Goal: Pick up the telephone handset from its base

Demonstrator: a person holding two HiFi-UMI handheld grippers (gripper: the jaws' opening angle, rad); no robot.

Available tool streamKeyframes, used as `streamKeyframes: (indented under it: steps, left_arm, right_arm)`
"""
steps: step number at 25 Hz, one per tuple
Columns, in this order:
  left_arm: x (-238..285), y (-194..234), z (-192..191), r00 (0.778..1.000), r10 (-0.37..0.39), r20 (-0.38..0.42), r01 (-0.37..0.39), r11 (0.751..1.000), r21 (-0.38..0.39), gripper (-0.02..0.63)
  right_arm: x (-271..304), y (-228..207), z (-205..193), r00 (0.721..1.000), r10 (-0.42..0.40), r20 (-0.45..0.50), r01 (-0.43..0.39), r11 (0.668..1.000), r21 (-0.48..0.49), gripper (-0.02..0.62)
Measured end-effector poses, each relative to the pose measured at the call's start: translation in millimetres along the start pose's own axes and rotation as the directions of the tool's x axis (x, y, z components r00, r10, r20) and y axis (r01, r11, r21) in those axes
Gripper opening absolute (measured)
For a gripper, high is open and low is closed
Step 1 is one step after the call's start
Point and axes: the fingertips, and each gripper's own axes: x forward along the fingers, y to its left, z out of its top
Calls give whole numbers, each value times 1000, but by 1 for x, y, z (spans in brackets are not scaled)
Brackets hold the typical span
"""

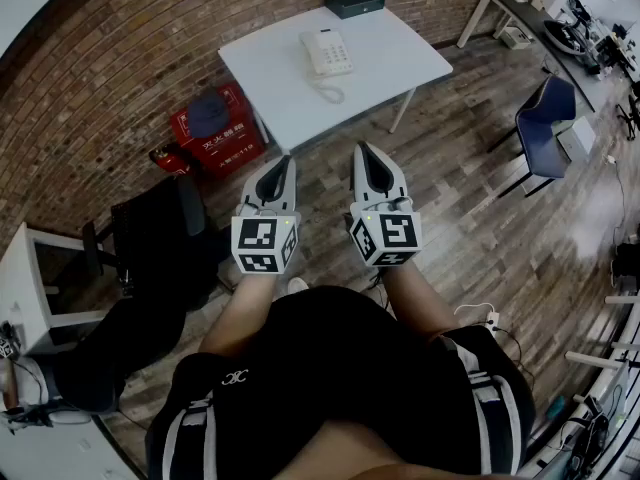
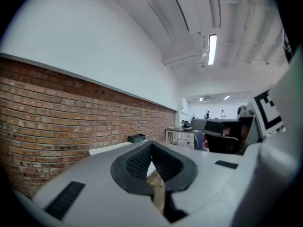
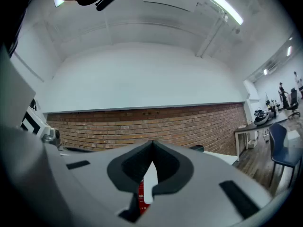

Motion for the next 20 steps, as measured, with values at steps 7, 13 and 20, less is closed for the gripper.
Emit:
streamKeyframes:
  steps: [7,13,20]
  left_arm:
    - [-19,10,-1,1000,12,10,-12,1000,-15,2]
    - [-22,23,-2,1000,7,11,-6,999,-31,2]
    - [-23,46,2,999,-14,31,15,1000,-28,2]
  right_arm:
    - [-7,19,0,1000,3,12,-3,1000,31,-3]
    - [0,31,-2,1000,3,2,-3,1000,20,-3]
    - [16,53,-1,1000,-2,10,2,1000,-3,-3]
